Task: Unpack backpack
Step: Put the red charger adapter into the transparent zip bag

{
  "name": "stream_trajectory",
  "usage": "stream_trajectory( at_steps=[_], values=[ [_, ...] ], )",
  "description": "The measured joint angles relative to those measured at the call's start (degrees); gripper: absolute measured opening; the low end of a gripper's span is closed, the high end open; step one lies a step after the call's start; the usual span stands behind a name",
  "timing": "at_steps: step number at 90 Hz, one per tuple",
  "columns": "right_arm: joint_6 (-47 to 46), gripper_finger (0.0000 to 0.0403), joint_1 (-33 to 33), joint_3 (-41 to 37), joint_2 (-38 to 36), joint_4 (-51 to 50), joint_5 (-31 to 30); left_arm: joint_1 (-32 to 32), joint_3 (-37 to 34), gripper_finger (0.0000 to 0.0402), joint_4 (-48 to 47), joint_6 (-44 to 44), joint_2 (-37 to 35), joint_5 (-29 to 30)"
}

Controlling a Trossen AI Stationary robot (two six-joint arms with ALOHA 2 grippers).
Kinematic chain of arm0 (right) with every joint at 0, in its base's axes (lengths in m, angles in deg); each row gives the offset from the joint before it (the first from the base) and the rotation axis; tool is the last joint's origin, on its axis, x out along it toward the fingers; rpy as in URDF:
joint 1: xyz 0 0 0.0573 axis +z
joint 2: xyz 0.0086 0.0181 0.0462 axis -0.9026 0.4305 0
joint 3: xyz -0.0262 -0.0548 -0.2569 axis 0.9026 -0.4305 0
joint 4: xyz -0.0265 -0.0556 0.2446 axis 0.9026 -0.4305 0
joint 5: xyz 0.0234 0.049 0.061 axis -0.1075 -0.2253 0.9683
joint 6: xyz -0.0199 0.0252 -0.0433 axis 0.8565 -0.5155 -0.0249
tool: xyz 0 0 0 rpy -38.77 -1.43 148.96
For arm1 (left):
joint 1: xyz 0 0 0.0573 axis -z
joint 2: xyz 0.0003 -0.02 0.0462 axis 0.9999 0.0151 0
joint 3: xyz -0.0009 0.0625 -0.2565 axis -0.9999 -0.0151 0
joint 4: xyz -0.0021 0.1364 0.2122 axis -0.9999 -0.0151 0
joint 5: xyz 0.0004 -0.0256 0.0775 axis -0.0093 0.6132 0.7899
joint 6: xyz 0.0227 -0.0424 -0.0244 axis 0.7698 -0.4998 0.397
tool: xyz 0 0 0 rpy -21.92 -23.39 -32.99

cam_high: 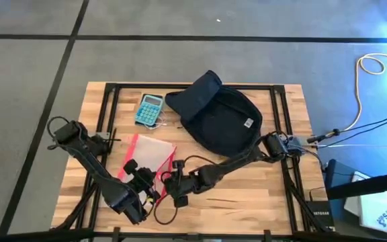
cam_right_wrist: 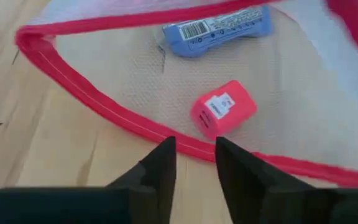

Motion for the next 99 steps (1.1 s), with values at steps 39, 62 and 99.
stream_trajectory(
  at_steps=[39, 62, 99],
  values=[
    [9.4, 0.0006, 0.0, -1.5, 2.3, 8.7, 30.7, 0.3, 0.0, 0.0000, 7.1, 13.0, 0.0, -5.0],
    [12.5, 0.0001, 0.2, -2.6, 2.7, 13.1, 32.6, 2.2, 0.0, 0.0000, 7.3, 14.9, 0.0, -7.6],
    [13.2, 0.0000, 0.4, -2.6, 3.8, 17.2, 24.9, 2.3, 0.0, 0.0000, 14.5, 20.7, 0.0, -6.9]
  ],
)
